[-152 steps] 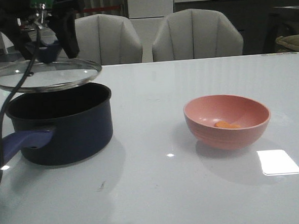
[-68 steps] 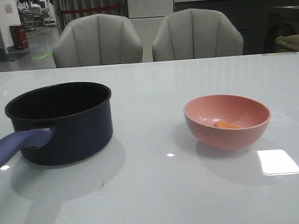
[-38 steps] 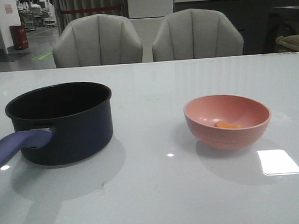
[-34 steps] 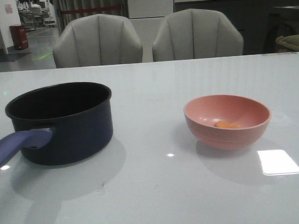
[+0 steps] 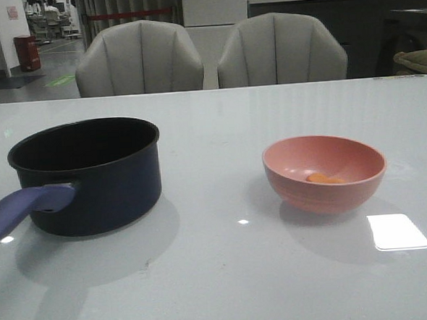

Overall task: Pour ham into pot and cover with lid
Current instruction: 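Lift the glass lid off the saucepan and set it down beside the pot, then move the right gripper toward the pink bowl of ham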

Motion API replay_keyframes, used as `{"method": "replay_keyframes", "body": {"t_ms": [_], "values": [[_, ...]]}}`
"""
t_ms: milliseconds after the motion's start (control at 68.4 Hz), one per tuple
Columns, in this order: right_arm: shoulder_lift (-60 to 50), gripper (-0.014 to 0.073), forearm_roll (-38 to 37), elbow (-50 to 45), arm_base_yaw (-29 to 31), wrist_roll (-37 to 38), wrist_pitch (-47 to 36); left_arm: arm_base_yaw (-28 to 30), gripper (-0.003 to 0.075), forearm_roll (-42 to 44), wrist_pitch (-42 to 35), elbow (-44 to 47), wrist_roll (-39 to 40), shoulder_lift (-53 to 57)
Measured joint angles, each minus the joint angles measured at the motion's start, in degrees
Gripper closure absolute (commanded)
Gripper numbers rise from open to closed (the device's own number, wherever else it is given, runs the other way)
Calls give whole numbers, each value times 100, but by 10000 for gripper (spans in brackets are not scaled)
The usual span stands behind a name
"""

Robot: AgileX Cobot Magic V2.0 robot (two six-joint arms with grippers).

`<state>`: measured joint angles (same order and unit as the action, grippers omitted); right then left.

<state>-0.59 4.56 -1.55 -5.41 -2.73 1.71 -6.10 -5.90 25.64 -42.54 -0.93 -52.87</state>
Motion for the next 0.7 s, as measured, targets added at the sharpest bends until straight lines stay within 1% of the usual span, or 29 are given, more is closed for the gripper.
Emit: {"method": "replay_keyframes", "body": {"t_ms": [73,307,483,570,702], "values": [[0,432,0,0,0,0,0,-37,87,-39,72,197,0,548],[0,432,0,0,0,0,0,-48,87,-89,659,774,0,2452],[0,432,0,0,0,0,0,-117,87,-117,715,1150,0,3729],[0,432,0,0,0,0,0,-333,87,-40,691,1305,0,4212],[0,432,0,0,0,0,0,-749,87,107,682,1422,0,4577]]}}
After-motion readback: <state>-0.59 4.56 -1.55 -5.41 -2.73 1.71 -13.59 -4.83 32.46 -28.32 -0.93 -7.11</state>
